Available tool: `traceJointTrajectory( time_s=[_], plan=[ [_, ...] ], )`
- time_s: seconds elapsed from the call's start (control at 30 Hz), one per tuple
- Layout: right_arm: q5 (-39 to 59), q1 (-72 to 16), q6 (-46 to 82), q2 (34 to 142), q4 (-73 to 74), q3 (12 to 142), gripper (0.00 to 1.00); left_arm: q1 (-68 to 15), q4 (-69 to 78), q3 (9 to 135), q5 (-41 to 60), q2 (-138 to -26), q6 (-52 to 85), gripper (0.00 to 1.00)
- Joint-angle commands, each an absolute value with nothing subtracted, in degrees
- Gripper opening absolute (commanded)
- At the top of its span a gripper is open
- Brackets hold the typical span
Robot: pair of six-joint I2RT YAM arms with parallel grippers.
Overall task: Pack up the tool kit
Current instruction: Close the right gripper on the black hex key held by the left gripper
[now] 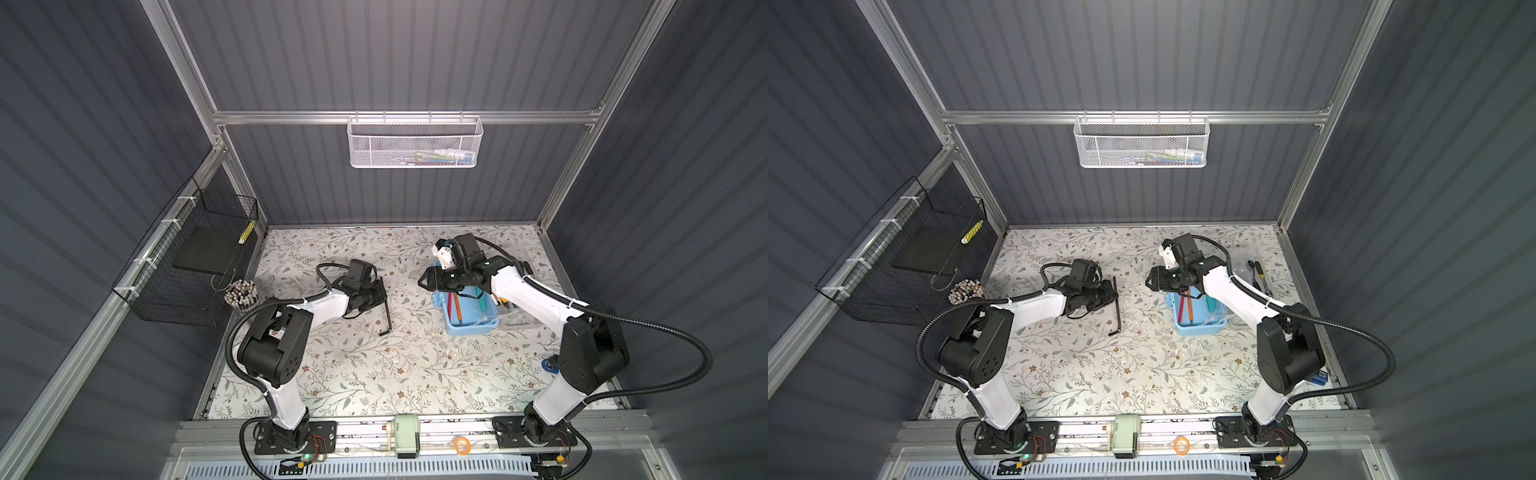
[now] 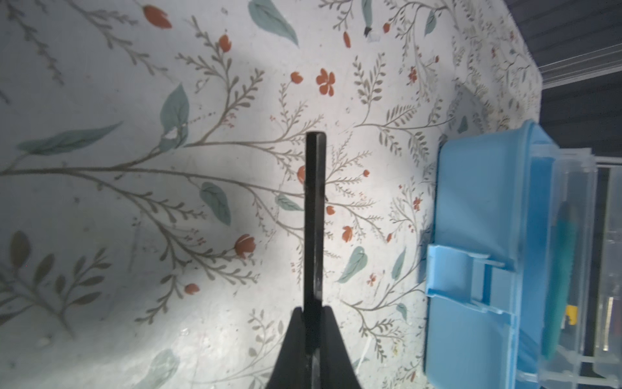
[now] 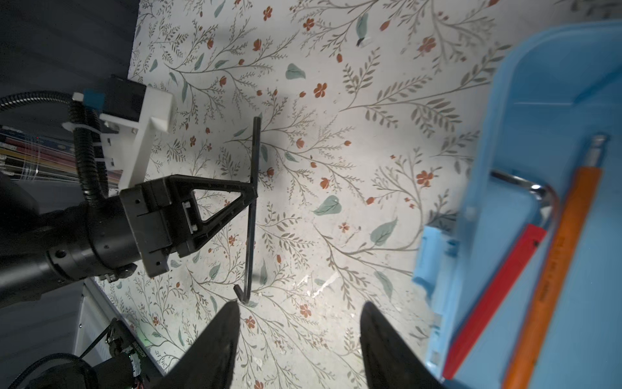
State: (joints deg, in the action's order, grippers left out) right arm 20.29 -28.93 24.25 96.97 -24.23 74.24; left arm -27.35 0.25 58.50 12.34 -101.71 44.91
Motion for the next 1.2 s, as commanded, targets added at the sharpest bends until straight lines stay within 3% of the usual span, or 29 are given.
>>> traceJointTrajectory(
  time_s=[0.0, 0.73, 1.17],
  plan=[
    [22.22, -30.40, 25.62, 98.68, -22.60, 74.48, 0.57, -27.68, 4.83, 60.02, 14.99, -98.82, 47.97, 0.00],
    [27.51, -35.44, 28.78, 106.49, -16.68, 77.21, 0.44, -28.83, 12.57, 59.37, 17.58, -96.05, 52.65, 0.01],
    [27.77, -35.75, 29.68, 107.36, -16.14, 77.62, 0.25, -29.18, 15.94, 57.90, 18.41, -95.45, 54.60, 0.01]
  ],
)
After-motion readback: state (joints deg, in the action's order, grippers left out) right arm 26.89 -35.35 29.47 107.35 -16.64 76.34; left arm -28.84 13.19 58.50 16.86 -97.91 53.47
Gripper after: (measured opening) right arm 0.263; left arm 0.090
